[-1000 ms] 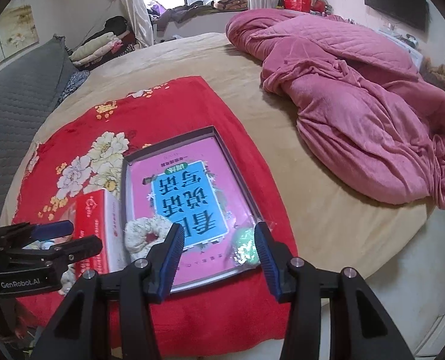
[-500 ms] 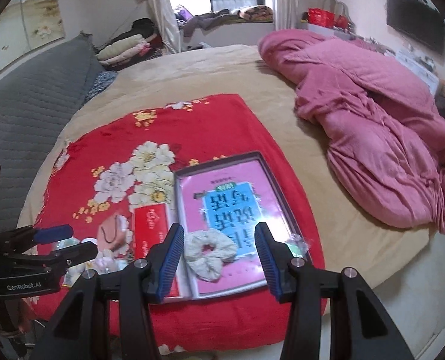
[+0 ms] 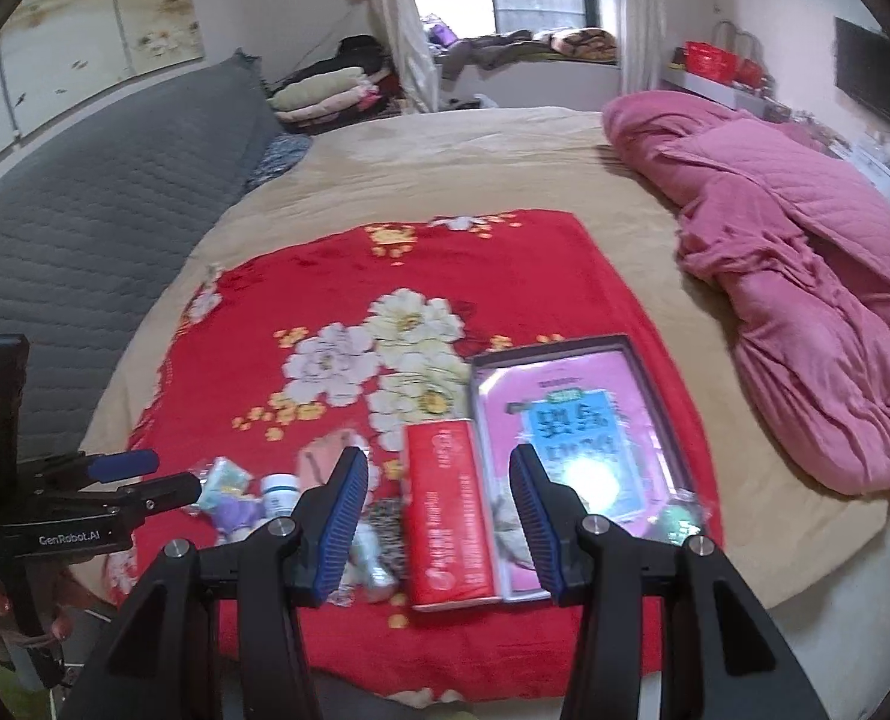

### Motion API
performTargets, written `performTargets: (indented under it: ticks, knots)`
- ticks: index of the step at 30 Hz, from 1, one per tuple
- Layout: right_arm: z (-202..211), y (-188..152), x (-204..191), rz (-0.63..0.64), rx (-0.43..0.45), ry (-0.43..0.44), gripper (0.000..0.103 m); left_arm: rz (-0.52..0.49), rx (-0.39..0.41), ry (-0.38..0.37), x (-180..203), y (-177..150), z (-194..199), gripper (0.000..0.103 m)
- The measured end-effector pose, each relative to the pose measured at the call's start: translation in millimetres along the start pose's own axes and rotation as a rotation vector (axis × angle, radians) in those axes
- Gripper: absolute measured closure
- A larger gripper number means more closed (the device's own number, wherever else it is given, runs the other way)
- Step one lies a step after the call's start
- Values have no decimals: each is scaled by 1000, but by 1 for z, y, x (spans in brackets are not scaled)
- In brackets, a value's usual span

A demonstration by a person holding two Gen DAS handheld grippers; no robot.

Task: Organize soft objects
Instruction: 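Move both open tools back over the pile of items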

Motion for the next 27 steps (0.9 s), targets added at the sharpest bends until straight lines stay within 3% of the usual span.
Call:
performTargets:
  ticks: [14,27]
  knots:
    - [-3,-12,-85,150,1,69,54,76,70,26,-73,-31,37,29]
    - [-37,-38,-118,242,-33,78,54,145,31,34,-122,-80,10,29]
Point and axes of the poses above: each gripper's, at about its wrist camera, not at the fingertips, and z roughly against the way its jaws point, x to its right, y to its top, the point moved 7 cm from there along -z, roughly the way its jaws point, and after that the axes turned 11 degrees about -y, right-handed, at the moved point
